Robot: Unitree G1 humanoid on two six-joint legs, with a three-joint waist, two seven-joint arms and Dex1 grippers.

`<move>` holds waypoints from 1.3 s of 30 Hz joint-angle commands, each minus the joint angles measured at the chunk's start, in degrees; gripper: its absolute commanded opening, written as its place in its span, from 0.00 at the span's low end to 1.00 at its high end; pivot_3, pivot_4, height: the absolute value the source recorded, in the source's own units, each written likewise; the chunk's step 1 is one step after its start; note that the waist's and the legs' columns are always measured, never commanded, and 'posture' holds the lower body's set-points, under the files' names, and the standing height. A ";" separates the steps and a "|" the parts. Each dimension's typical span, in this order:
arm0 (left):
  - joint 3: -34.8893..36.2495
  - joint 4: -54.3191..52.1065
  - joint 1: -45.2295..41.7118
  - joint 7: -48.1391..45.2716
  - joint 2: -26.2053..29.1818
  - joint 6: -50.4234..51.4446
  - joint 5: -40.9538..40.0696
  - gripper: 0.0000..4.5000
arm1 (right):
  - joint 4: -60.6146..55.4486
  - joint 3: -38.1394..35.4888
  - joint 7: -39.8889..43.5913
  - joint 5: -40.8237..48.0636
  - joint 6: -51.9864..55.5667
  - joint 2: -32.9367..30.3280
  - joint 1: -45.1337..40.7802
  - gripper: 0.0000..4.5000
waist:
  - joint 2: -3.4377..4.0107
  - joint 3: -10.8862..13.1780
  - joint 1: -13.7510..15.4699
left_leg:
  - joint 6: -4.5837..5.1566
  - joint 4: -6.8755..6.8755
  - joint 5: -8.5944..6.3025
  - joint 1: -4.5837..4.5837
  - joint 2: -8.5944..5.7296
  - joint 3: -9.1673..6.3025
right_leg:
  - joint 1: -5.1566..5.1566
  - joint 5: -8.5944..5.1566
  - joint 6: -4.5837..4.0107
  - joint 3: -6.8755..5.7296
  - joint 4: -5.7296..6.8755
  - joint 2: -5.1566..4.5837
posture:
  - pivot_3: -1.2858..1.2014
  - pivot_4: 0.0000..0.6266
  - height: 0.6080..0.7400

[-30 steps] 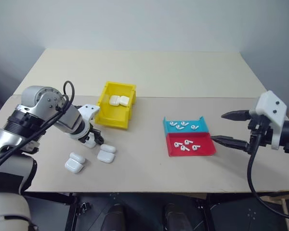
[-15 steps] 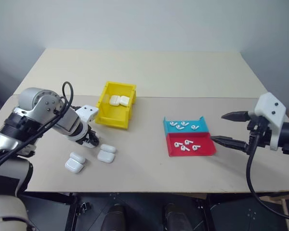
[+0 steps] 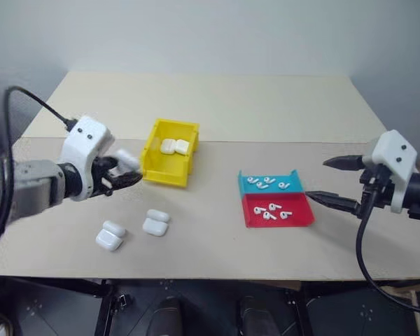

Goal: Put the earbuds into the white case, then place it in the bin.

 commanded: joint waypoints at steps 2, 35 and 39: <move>3.45 -0.90 -0.38 -17.81 -4.39 -11.83 -0.69 0.62 | 1.79 7.78 2.61 -4.85 -1.35 -3.62 -5.83 1.00 | 0.02 -0.02 -0.20 | 0.02 0.00 -0.01 -0.01 -0.01 0.01 | 0.00 0.01 0.00 0.04 -0.03 0.00 | 0.52 0.24 1.00; -12.79 5.17 -2.80 -48.22 -21.73 -33.89 13.55 0.62 | 16.65 50.79 17.30 -34.45 9.48 6.84 -33.69 0.65 | 0.09 -0.05 -1.04 | 0.12 0.08 -0.05 -0.10 0.01 -0.03 | -0.13 0.00 0.02 0.04 0.02 0.03 | 0.52 0.24 1.00; -12.60 4.97 -2.68 -47.41 -21.57 -33.86 13.91 0.62 | 18.48 51.36 17.44 -36.46 8.92 8.46 -33.65 0.65 | 0.09 -0.05 -1.10 | 0.12 0.08 -0.06 -0.11 0.01 -0.04 | -0.13 0.01 0.02 0.03 0.00 0.03 | 0.52 0.24 1.00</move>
